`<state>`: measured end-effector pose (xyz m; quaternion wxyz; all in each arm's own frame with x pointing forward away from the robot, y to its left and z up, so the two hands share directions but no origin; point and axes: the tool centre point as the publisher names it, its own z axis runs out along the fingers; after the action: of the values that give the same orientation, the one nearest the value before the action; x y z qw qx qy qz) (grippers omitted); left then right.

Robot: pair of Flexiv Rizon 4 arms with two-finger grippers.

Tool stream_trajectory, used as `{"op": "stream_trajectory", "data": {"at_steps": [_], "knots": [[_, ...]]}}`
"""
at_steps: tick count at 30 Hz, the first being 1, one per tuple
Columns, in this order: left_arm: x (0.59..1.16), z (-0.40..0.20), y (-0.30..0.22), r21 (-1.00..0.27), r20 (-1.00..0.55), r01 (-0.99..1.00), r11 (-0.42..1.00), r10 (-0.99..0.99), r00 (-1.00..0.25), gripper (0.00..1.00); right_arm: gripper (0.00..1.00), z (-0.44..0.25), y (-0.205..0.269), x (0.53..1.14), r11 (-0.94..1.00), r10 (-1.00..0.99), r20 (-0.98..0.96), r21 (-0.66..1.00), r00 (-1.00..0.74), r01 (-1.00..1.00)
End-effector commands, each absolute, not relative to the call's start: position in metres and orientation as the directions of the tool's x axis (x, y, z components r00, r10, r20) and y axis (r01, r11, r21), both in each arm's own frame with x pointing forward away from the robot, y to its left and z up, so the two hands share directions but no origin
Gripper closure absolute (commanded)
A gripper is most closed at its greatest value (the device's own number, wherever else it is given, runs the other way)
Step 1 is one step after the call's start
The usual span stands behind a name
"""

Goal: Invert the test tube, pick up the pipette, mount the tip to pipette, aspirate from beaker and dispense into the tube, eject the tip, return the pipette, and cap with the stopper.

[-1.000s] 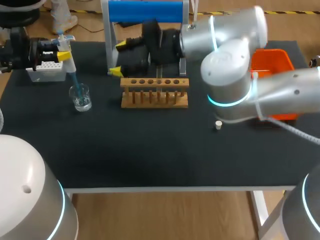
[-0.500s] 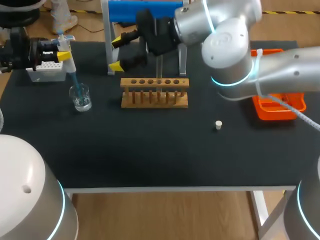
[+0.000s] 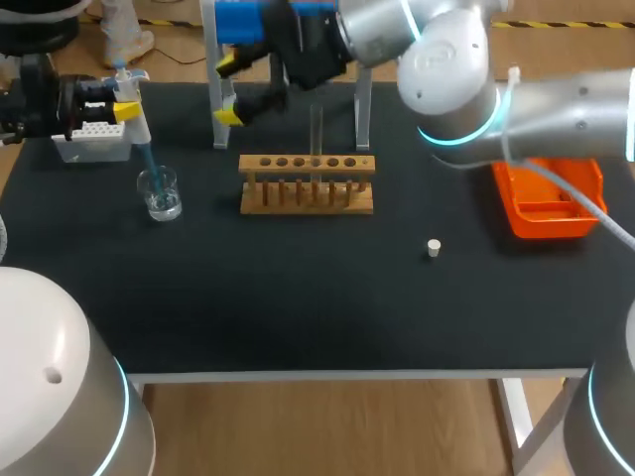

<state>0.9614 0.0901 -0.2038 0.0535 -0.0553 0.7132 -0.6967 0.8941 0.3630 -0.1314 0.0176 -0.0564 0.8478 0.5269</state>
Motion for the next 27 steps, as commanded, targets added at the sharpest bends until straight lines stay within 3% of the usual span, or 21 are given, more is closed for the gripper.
{"op": "stream_trajectory", "data": {"at_steps": [1, 12, 13, 14, 15, 27], "knots": [[0.962, -0.205, 0.092, -1.000, -0.001, -0.002, 0.020, -0.148, -0.989, 1.00, 0.00, -0.121, 0.381, 0.922, 0.461, -0.144, -0.081, 0.876, -0.986, -0.139], [0.962, -0.205, 0.092, -1.000, -0.001, -0.002, 0.020, -0.148, -0.989, 1.00, 0.00, -0.112, 0.408, 0.948, 0.483, -0.229, -0.045, 0.862, -0.972, -0.154], [0.962, -0.205, 0.092, -1.000, -0.001, -0.002, 0.020, -0.148, -0.989, 1.00, 0.21, -0.112, 0.410, 0.949, 0.482, -0.231, -0.044, 0.862, -0.972, -0.154], [0.962, -0.205, 0.092, -1.000, -0.001, -0.002, 0.020, -0.148, -0.989, 1.00, 0.76, -0.112, 0.413, 0.949, 0.482, -0.233, -0.045, 0.862, -0.972, -0.155], [0.962, -0.205, 0.092, -1.000, -0.001, -0.002, 0.020, -0.148, -0.989, 1.00, 1.00, -0.112, 0.415, 0.949, 0.482, -0.233, -0.045, 0.862, -0.971, -0.156], [0.962, -0.205, 0.092, -1.000, -0.001, -0.002, 0.020, -0.148, -0.989, 1.00, 1.00, -0.111, 0.435, 0.956, 0.506, -0.217, -0.045, 0.849, -0.975, -0.152]]}}
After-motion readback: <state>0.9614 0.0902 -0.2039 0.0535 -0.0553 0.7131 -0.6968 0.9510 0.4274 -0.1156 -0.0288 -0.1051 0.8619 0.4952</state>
